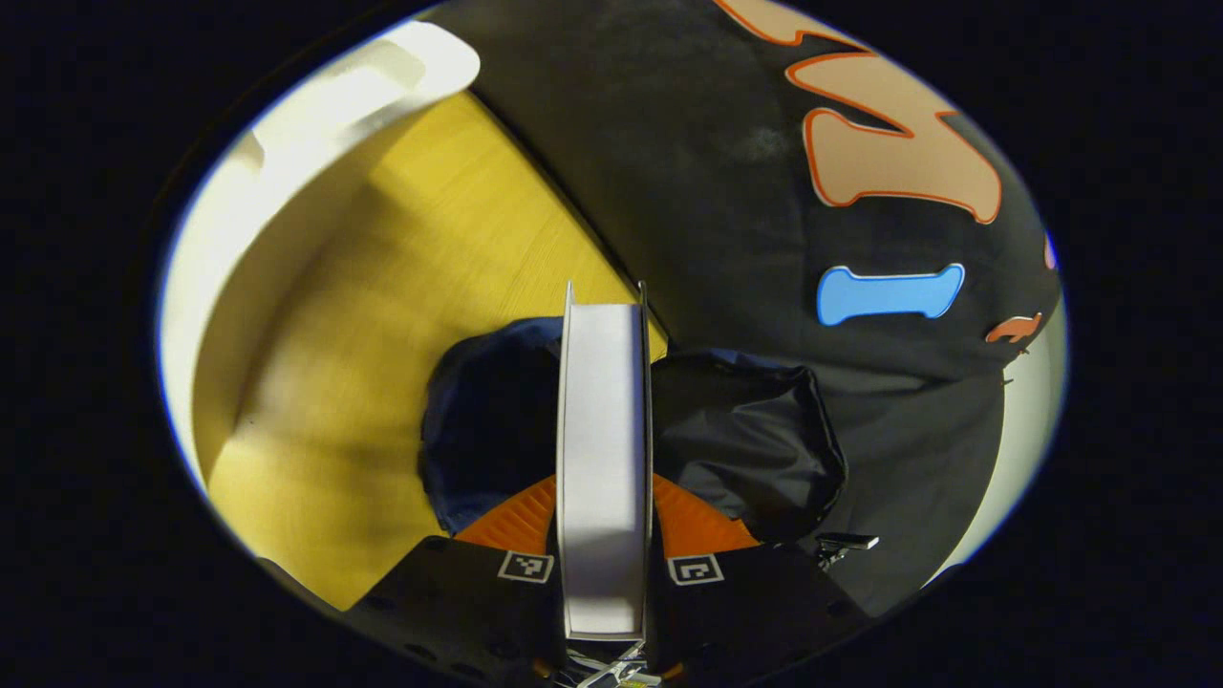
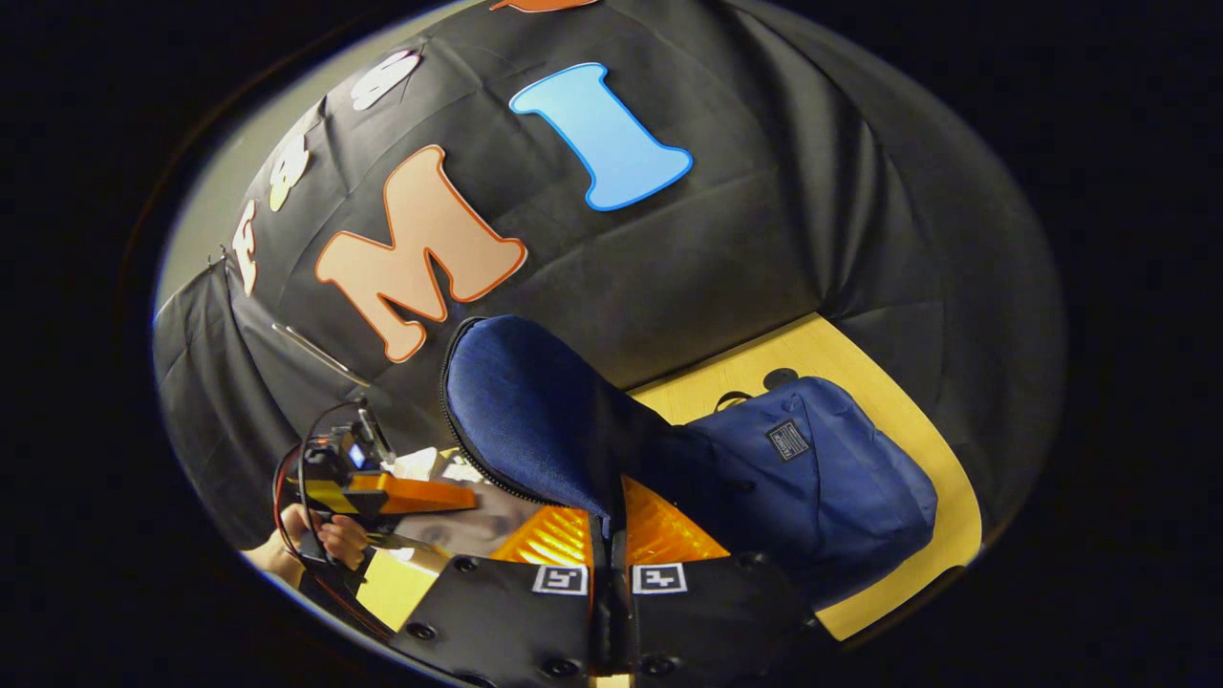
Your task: Open the schoolbag, grab two books from the bookshelf and put them into the schoolbag.
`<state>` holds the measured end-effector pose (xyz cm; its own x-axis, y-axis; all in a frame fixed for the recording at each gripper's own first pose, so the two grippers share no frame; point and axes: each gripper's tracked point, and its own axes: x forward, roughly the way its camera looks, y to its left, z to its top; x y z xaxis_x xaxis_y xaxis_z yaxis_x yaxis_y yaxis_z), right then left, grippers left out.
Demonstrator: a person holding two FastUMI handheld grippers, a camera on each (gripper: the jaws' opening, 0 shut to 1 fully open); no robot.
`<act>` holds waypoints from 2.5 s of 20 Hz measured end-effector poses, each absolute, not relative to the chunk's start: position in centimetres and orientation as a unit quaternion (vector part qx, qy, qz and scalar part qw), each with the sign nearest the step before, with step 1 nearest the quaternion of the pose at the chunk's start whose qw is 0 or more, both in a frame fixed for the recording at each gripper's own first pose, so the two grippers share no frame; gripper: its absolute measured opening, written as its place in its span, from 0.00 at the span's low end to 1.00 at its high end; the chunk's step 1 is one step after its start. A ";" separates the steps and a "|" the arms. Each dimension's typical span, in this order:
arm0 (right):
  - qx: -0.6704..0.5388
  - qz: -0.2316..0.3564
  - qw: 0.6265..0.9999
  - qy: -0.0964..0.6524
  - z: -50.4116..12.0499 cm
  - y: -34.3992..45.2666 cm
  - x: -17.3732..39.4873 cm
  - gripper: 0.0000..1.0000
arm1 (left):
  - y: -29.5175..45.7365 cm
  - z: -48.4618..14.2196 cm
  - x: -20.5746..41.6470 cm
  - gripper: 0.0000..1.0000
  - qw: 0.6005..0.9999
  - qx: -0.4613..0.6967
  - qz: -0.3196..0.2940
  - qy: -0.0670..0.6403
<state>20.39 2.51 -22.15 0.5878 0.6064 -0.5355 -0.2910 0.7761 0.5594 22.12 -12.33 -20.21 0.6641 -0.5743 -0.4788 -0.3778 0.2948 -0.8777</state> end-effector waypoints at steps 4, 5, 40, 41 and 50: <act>0.222 0.256 0.864 0.371 -22.0 2.3 20.5 0.03 | -15.8 -21.9 23.1 0.29 0.681 -0.599 -0.072 0.415; 0.222 0.258 0.864 0.371 -22.0 2.4 20.6 0.03 | -16.5 -22.2 23.4 0.29 0.679 -0.602 -0.072 0.413; 0.196 0.263 0.868 0.373 -22.9 3.9 19.4 0.04 | -12.2 -21.5 17.7 0.96 0.856 -0.122 -0.052 0.500; 0.195 0.261 0.869 0.372 -22.9 3.7 19.4 0.03 | -11.0 -20.4 17.2 0.96 0.861 -0.117 -0.054 0.492; 0.198 0.241 0.875 0.370 -22.7 3.3 19.2 0.04 | 3.7 -6.4 13.3 0.96 0.912 -0.095 -0.024 0.399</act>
<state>19.23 3.26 -22.73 0.6105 0.5685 -0.5514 -0.2754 0.8052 0.5252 13.33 3.72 -6.39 0.6803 -0.1191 -0.7232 -0.0328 0.9808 -0.1925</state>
